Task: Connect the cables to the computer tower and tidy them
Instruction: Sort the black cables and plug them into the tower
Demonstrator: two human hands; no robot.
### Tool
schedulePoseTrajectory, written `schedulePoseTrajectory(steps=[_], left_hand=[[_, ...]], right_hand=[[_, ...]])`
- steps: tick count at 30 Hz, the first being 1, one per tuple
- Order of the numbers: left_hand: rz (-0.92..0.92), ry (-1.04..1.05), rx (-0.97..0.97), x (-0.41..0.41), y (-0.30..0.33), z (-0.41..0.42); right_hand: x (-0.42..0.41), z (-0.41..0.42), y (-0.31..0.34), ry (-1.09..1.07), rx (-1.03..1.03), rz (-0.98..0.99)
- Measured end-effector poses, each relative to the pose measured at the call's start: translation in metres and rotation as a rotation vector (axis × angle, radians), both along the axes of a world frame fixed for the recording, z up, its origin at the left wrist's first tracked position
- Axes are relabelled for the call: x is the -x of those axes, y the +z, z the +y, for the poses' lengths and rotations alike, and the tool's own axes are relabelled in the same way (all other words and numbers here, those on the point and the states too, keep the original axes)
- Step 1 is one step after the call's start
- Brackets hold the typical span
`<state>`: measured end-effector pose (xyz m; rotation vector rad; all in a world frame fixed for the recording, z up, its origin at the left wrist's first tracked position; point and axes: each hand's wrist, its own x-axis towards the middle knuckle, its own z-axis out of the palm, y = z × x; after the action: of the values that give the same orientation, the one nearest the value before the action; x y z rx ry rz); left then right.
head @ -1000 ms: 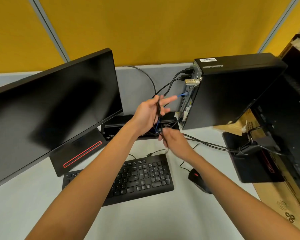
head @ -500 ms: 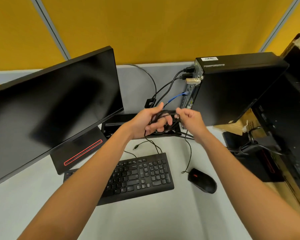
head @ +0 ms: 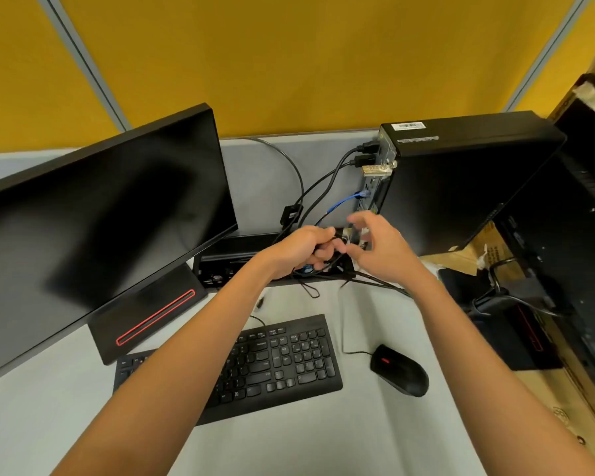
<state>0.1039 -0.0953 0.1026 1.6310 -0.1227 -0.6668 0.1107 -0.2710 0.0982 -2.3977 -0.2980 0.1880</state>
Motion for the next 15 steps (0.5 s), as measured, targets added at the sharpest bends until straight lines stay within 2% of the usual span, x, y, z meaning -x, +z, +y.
schedulePoseTrajectory(steps=[3,5,10,13,15], left_hand=[[0.048,-0.104,0.02,-0.002,0.0,-0.002],[0.042,-0.122,0.019,-0.004,0.002,-0.001],[0.043,0.024,0.11,-0.009,-0.01,0.003],[0.016,0.243,0.17,-0.007,-0.018,-0.002],[0.06,0.375,0.269,-0.007,-0.024,-0.001]], right_hand=[[-0.009,0.001,0.018,0.293,-0.259,0.314],[-0.007,0.005,0.018,0.381,-0.353,0.451],[-0.014,0.015,-0.004,0.205,-0.589,0.41],[-0.022,0.018,-0.015,0.116,-0.857,0.457],[-0.024,0.017,-0.023,0.065,-0.992,0.528]])
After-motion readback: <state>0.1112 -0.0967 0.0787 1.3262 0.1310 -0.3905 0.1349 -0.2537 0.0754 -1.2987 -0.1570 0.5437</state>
